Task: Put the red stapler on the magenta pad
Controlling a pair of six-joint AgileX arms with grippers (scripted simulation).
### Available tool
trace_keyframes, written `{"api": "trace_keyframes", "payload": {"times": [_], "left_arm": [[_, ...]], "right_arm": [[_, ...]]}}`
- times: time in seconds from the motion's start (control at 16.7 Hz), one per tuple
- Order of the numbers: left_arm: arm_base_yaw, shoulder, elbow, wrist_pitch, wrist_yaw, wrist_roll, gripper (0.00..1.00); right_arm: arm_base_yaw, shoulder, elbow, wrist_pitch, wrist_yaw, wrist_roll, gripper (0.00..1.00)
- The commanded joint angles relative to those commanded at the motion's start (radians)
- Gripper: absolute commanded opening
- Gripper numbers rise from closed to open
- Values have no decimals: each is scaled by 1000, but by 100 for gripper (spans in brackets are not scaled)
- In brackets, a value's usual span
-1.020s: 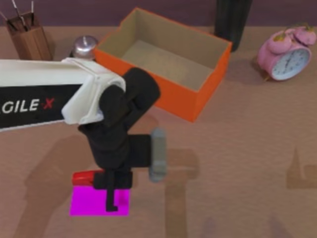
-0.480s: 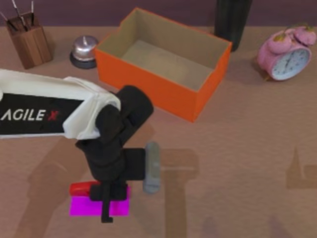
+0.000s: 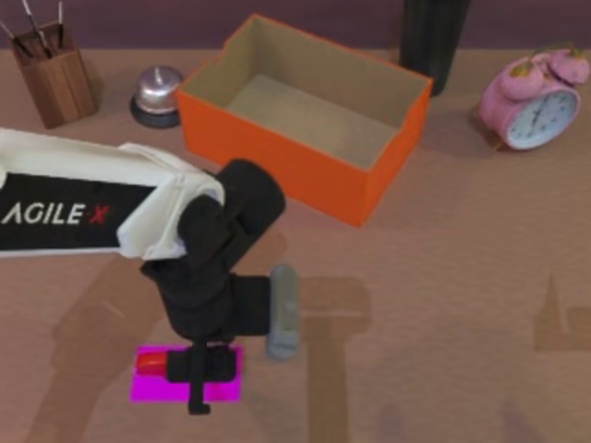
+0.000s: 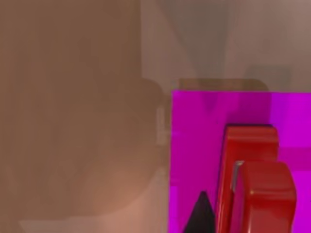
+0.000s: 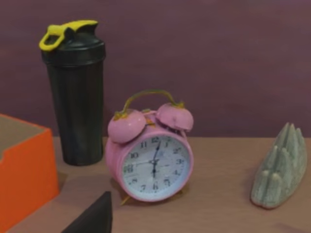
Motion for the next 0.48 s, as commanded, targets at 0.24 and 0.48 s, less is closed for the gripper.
{"api": "trace_keyframes", "payload": {"times": [0.24,0.48], "left_arm": [[0,0,0,0,0,0,98],[0,0,0,0,0,0,100]], "right_arm": [[0,0,0,0,0,0,100],[0,0,0,0,0,0,100]]}}
